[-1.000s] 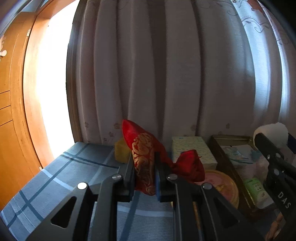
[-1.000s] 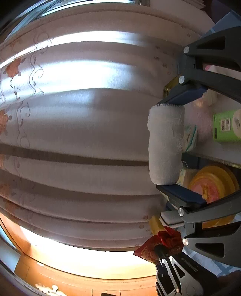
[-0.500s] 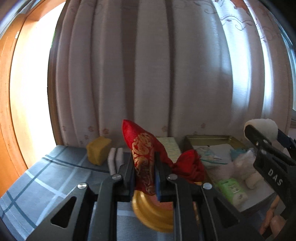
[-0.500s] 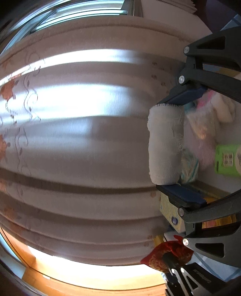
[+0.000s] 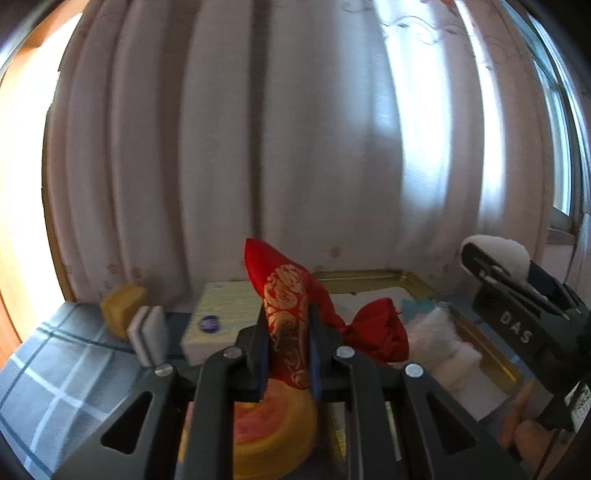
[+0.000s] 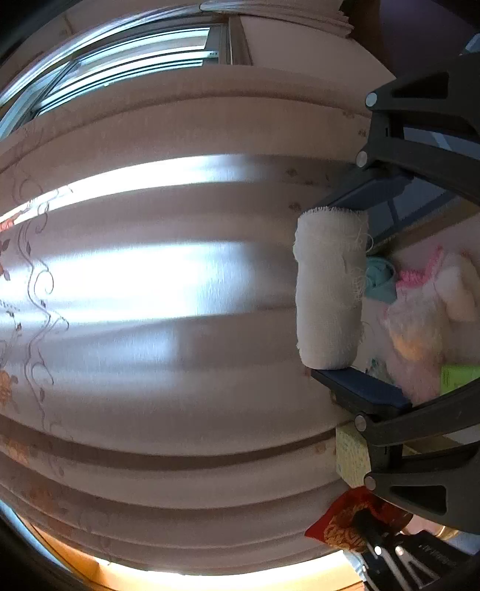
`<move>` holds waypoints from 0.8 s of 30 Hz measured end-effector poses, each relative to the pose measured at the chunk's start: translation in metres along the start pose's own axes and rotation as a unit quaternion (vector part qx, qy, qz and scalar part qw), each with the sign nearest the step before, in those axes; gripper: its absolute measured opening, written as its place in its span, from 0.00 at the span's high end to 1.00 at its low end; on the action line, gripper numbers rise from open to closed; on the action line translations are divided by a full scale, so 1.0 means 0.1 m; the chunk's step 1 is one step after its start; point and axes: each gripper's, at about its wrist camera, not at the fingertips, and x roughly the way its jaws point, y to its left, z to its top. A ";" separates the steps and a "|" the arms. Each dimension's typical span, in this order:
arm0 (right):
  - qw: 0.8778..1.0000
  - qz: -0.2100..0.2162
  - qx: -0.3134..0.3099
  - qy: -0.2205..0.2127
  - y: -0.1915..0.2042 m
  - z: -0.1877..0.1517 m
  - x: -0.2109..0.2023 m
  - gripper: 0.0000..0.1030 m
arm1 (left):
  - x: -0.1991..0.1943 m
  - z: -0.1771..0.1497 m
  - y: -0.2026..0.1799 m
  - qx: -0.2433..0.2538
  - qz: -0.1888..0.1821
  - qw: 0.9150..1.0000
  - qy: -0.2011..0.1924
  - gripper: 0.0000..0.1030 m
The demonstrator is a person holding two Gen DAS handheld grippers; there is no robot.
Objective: Organize soft objects
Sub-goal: 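Carry the red pouch with left gripper while right carries the towel, release both in tray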
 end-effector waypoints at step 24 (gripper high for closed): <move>0.997 0.015 0.016 0.079 -0.17 0.04 0.42 0.22 | 0.37 -0.03 -0.64 0.042 -0.044 0.996 0.071 0.73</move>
